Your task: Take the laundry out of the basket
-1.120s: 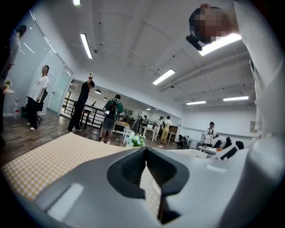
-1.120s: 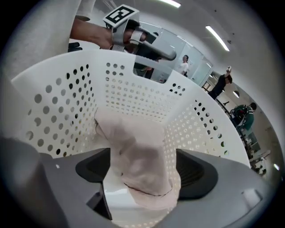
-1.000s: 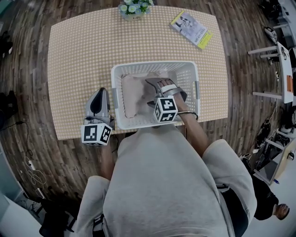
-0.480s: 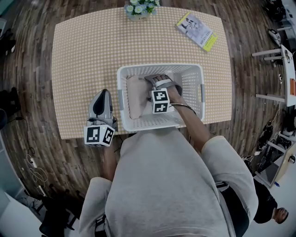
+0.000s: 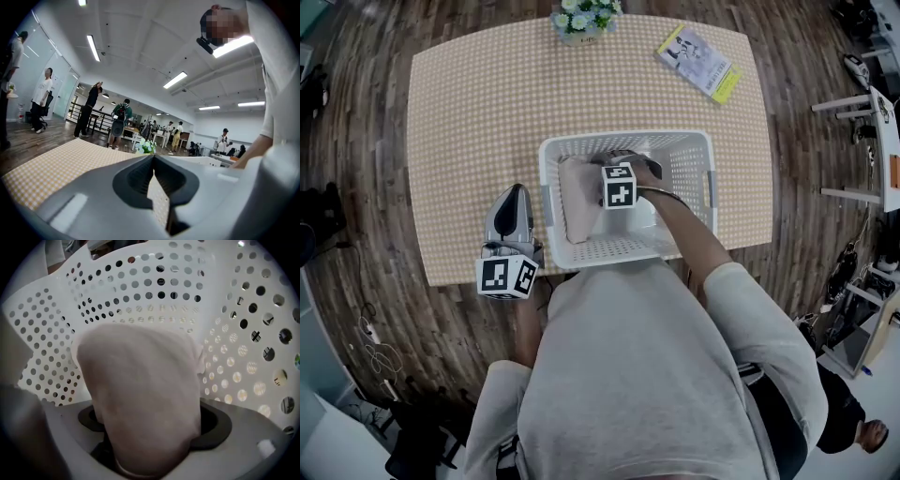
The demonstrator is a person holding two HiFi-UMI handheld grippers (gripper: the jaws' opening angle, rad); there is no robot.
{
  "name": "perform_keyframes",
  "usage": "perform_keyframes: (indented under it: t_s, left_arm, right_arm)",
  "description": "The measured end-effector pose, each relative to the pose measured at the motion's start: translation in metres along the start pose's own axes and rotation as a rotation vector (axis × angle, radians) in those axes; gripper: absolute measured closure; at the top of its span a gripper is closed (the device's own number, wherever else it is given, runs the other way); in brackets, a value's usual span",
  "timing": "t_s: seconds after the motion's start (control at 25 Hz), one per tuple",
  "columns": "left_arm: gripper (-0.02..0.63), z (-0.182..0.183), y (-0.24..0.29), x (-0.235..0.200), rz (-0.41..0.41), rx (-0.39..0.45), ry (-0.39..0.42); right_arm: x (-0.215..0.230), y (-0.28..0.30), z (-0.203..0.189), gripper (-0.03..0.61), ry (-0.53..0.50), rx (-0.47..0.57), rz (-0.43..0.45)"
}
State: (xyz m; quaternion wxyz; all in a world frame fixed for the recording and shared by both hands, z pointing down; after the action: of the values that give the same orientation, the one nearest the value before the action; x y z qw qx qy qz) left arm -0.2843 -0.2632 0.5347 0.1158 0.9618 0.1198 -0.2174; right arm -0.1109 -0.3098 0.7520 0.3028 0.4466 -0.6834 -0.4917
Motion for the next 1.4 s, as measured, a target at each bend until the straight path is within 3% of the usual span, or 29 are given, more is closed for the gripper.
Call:
perform_keyframes:
  t_s: [0.12,0.16,0.28,0.44,0.92,1.4]
  left_arm:
    - [0.603,0.002,-0.001,-0.001,0.004,0.003,0.002]
    - [0.603,0.002,-0.001,-0.002,0.006,0.003,0.001]
    - [0.603,0.002,-0.001,-0.002,0.009,0.006,0.000]
    - [0.603,0.002,-0.002,0.001,0.003,0.007,0.004]
    - [0.603,0.007,-0.008,0.012,-0.005,0.029,0.021]
    - [0.603,0.015,-0.022,0.036,-0.055,0.064,0.049]
  right_arm:
    - [0.000,-0.001,0.002,0.091,-0.002,-0.015,-0.002]
    - [-0.001,-0.002,0.003,0.116,-0.006,-0.022,0.000]
    - [-0.006,-0.004,0.009,0.272,-0.018,-0.050,0.004]
    - [-0.011,-0.004,0.013,0.348,0.001,-0.066,-0.024]
    - [-0.017,-0.016,0.015,0.408,0.037,-0.077,-0.197]
    - [0.000,-0.101,0.018,0.414,-0.008,-0.130,-0.570]
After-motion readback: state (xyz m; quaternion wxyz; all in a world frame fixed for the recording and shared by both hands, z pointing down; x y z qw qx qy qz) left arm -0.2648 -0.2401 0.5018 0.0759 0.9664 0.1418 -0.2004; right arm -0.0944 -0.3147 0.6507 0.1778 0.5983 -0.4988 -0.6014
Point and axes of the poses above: the fingertips, and each gripper's own axes: y forward along the fingers, x to its right, z out of its top, the point moved 5 cm from there along -y, backward along the fingers, and after that the axes turned 12 degrees about -y, right-handed, at the moved point
